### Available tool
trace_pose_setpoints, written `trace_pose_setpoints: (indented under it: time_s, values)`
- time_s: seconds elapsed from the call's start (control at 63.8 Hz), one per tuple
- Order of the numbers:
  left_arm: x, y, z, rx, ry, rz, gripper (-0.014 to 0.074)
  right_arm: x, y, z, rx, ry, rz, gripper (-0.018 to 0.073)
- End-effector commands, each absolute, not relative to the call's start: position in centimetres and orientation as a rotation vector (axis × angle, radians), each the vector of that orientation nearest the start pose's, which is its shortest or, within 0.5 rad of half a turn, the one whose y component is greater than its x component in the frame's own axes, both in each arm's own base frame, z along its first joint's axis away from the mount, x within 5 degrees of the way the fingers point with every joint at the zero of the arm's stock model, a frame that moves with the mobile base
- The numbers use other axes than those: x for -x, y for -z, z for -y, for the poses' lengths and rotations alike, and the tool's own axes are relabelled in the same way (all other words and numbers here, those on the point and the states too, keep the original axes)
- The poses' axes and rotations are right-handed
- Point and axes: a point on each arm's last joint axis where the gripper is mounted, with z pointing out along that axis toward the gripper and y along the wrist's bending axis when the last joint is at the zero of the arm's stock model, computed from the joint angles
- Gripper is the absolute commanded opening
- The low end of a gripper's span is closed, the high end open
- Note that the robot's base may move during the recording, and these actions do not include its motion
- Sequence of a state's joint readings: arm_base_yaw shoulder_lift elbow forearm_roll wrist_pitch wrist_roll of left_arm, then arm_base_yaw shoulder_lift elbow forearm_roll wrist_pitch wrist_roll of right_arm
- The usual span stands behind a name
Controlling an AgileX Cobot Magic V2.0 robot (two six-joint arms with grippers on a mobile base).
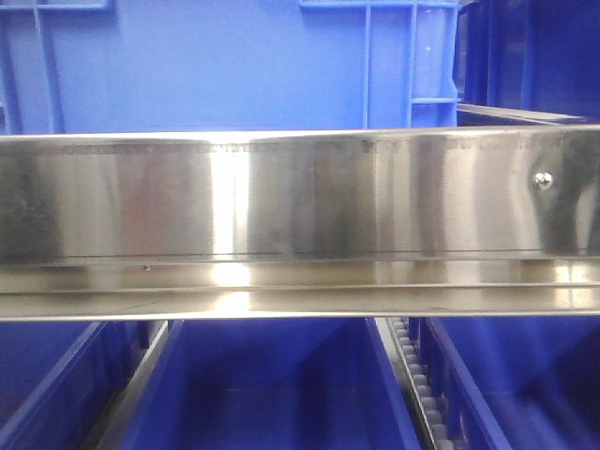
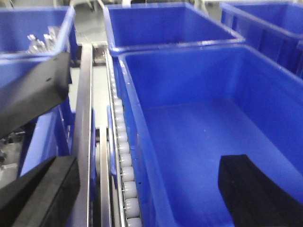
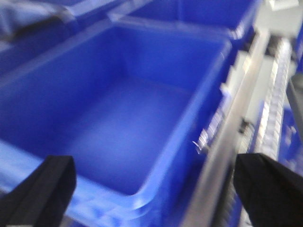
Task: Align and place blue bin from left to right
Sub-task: 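Close both grippers on the rim of the blue bin on the upper shelf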
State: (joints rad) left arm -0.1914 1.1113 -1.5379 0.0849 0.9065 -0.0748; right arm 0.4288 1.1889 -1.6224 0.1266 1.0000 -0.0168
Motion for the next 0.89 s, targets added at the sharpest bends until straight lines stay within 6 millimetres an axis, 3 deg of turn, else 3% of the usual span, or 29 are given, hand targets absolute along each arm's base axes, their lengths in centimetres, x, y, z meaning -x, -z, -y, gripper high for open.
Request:
trace_pose_setpoints:
  time_s: [0.0,0.204,0.392,0.658,0.878]
  values:
    - [-21.5,-50.5,3.5,-0.133,0.043,-1.986,0.0498,-21.3,-50.1,-10.3,0.388,-0.249,-2.08,0.0568]
    - [-25.6,-49.5,4.3,-0.126,0.029,-2.098,0.0498,-24.9,-48.9,-14.8,0.352,-0.163,-2.172,0.0568]
    - [-28.6,-48.7,4.7,-0.126,0.005,-2.142,0.0498,-28.5,-48.8,-17.1,0.318,-0.146,-2.221,0.0568]
    - [-31.3,-48.9,5.1,-0.099,0.007,-2.131,0.0498,-33.5,-48.5,-17.4,0.222,-0.2,-2.209,0.0568]
    - [-34.1,-46.5,5.7,-0.108,-0.006,-2.206,0.0498,-35.7,-46.3,-17.2,0.233,-0.214,-2.274,0.0568]
